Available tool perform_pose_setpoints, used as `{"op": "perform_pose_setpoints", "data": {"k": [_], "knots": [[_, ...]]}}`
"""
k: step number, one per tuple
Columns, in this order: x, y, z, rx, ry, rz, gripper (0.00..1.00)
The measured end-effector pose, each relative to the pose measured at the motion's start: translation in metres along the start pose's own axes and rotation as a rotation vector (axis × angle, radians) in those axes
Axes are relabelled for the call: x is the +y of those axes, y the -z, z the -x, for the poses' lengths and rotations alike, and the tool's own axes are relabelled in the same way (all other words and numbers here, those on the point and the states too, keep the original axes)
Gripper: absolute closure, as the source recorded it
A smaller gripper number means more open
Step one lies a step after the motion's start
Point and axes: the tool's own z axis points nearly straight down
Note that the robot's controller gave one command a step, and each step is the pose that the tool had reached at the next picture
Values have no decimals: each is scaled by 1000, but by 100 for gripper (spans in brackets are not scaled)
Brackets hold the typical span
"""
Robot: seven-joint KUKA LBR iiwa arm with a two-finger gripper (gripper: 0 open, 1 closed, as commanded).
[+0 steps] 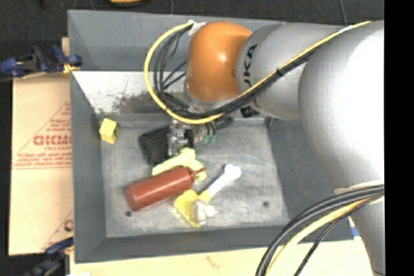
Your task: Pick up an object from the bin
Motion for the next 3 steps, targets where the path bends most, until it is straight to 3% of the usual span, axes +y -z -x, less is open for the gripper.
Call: {"op": "perform_pose_setpoints", "data": {"k": [1, 2, 3], "knots": [[0, 0, 0, 0, -1, 0, 100], [29, -3, -18, 1, -56, -4, 100], [53, 10, -16, 11, 26, 0, 100]]}}
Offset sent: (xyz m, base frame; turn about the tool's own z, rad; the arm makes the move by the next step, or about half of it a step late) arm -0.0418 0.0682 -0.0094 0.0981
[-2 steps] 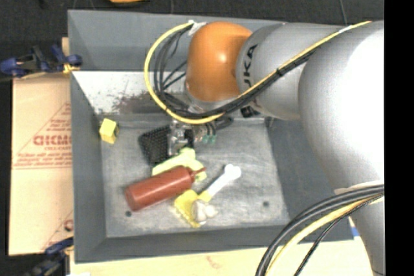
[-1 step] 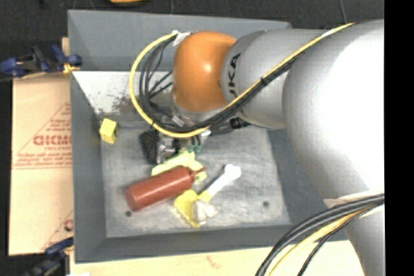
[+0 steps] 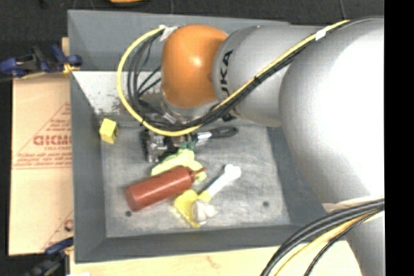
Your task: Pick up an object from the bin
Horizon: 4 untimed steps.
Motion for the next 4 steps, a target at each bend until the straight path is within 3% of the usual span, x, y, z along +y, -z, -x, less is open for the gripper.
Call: {"op": "perform_pose_setpoints", "data": {"k": [1, 2, 3, 4], "knots": [[-24, 57, -1, 4, 158, -3, 100], [-18, 73, -38, -9, -59, 0, 100], [-2, 110, -11, 3, -123, -3, 100], [72, 0, -41, 5, 199, -2, 0]]}}
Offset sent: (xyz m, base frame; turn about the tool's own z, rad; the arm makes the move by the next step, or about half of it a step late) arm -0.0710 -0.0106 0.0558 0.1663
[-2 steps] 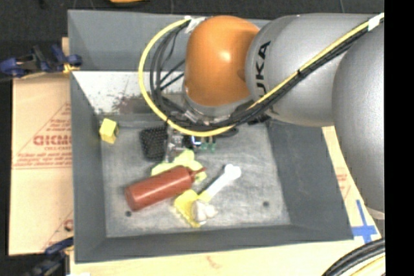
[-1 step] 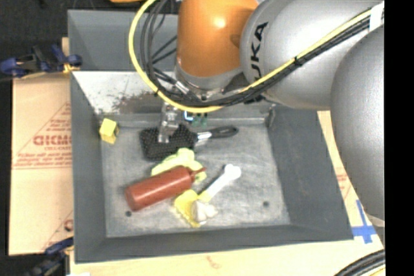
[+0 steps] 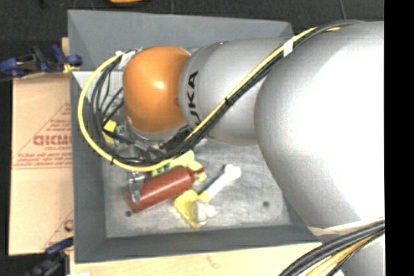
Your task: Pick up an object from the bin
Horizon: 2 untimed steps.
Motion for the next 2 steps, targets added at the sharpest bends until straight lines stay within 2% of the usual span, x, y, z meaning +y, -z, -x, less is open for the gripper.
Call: {"op": "perform_pose_setpoints", "data": {"k": [1, 2], "knots": [[-1, 5, 2, -6, -4, 1, 0], [-42, 5, -13, -7, 106, 0, 0]]}}
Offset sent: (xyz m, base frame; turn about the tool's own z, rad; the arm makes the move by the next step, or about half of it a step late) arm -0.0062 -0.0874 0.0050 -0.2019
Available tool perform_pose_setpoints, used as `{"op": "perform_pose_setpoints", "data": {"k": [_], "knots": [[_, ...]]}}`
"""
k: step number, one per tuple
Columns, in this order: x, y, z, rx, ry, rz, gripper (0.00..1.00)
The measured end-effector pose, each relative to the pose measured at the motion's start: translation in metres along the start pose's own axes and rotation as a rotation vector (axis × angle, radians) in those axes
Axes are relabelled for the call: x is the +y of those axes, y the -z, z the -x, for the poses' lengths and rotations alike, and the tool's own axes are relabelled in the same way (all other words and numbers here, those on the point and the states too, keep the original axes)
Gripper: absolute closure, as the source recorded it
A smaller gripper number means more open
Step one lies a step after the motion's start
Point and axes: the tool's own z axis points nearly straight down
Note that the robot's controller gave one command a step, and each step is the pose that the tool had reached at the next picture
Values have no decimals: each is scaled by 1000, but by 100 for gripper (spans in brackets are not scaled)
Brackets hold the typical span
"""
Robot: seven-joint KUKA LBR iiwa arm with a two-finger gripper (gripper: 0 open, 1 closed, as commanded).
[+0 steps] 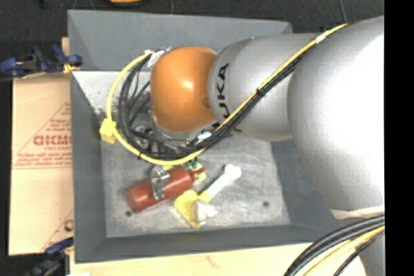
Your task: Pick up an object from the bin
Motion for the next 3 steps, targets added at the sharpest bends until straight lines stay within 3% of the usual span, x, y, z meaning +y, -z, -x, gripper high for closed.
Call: {"op": "perform_pose_setpoints", "data": {"k": [1, 2, 3], "knots": [[3, -24, -55, -13, 82, 0, 100], [3, -24, -55, -13, 81, 0, 100], [10, 98, -57, 1, 75, 0, 100]]}}
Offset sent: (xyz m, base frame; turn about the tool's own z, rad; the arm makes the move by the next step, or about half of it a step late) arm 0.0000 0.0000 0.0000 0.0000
